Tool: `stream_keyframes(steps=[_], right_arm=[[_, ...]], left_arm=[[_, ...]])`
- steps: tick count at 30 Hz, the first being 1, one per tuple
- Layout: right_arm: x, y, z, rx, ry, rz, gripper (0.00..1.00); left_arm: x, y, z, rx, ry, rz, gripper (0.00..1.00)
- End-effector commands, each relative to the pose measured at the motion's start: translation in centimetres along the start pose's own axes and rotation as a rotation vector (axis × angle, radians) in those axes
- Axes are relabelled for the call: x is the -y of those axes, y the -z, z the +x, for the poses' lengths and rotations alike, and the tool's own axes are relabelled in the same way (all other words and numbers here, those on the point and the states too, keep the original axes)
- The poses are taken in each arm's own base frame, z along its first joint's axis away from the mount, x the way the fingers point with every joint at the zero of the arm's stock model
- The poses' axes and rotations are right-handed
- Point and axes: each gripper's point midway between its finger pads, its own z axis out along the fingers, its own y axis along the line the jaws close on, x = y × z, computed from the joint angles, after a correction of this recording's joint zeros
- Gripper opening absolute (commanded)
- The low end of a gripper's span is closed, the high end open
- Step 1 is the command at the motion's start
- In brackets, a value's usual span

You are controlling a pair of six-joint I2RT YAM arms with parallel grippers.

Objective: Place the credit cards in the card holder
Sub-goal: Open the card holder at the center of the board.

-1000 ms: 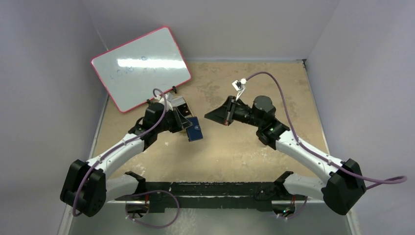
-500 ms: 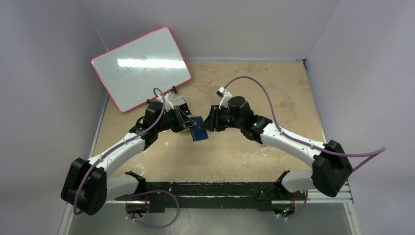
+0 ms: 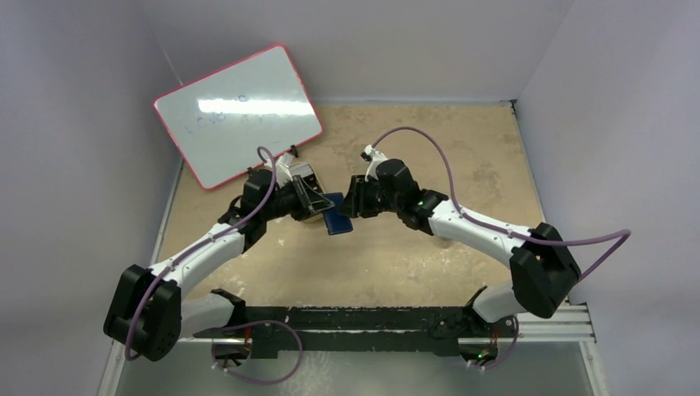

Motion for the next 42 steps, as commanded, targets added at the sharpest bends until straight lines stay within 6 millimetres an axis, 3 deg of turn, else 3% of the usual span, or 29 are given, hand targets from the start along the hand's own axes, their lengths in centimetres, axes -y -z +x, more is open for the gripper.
stream_keyframes(steps=[1, 6, 12, 24, 42], right_arm=[[-1.8, -0.2, -2.1, 0.054, 0.036, -0.048, 0.44], [-0.1, 0.6, -2.9, 0.069, 0.037, 0.092, 0.45], [-1.4, 2.5, -4.1, 0.111, 0.033, 0.082, 0.38], [-2.8, 1.2, -1.9, 0.038, 0.009, -0.003, 0.32], [-1.1, -0.1, 1.4, -0.057, -0.002, 0.044, 0.37]], left_arm=[[4.5, 0.6, -0.9, 0.012, -0.029, 0.173, 0.00], [2.3, 0.1, -0.7, 0.003, -0.052, 0.079, 0.00], [0.8, -0.3, -0.7, 0.003, -0.057, 0.022, 0.00], [1.3, -0.2, -0.8, 0.003, -0.055, 0.030, 0.00], [3.1, 0.1, -1.0, 0.015, -0.022, 0.108, 0.00]])
